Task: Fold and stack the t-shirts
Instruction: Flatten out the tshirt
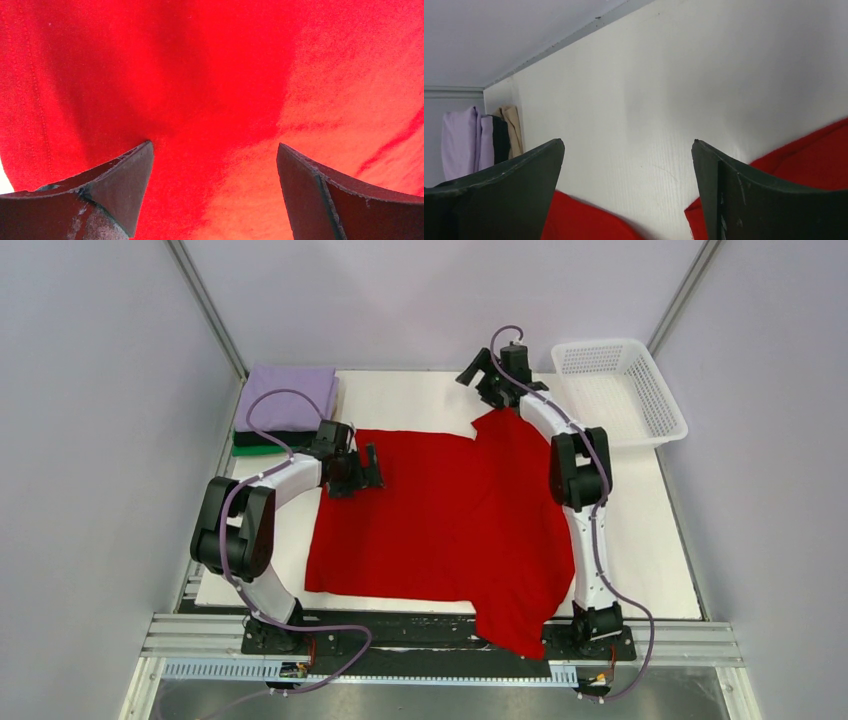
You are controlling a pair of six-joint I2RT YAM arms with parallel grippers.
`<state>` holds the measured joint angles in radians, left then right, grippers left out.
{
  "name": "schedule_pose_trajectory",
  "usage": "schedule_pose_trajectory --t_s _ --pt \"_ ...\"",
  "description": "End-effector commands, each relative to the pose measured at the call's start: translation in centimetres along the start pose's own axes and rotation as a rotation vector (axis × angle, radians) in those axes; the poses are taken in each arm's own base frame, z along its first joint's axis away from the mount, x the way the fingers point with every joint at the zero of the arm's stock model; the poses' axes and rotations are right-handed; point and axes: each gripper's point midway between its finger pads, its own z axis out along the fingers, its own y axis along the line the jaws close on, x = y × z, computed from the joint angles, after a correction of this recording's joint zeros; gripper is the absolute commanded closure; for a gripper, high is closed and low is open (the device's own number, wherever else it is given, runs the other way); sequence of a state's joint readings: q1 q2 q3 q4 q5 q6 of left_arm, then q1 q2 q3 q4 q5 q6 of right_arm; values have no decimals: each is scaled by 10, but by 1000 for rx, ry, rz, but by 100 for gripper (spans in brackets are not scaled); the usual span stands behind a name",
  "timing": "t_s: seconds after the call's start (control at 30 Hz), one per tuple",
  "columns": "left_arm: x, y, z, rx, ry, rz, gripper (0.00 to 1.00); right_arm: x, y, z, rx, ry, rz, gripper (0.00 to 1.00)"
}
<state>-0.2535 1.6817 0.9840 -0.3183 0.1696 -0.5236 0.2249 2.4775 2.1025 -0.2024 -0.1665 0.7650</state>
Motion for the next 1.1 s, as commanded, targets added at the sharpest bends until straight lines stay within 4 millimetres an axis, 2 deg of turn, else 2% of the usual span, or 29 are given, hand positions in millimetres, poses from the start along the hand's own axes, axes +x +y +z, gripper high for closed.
schedule_pose_trajectory --t_s 0.0,0.03,0.1,0.2,0.27,0.37,0.4,0.5,0.57,0.73,0.93,1.07 --pt "-18 -1 -14 -22 -56 20 0 -28 35 -59 -44 -64 -176 0" --pt "-20 0 -17 -38 -64 16 0 -33 40 -80 -39 -77 -210 0" --pt "-25 2 -27 -64 -90 19 0 -22 25 -108 19 -60 -249 0" --pt "-29 6 -45 -106 -109 27 0 7 -9 -145 122 4 -289 0" --pt "-29 9 -52 -129 -107 27 0 32 -42 -166 220 59 -286 0" --pt "-33 13 -52 -175 -87 34 0 63 -74 -189 301 129 -284 0" --pt "-31 12 -50 -171 -66 34 0 65 -83 -194 339 128 -289 0" --pt "-34 0 -37 -121 -34 27 0 76 -99 -198 391 171 -295 0" --pt "-40 -8 -28 -85 -43 24 0 82 -106 -195 415 206 -293 0" --pt "-55 -14 -7 -76 -60 7 0 88 -120 -182 462 249 -291 0" --pt "-60 -2 24 -149 -13 2 0 93 -148 -168 521 287 -220 0" --pt "-61 7 45 -190 16 0 0 87 -161 -157 538 293 -193 0"
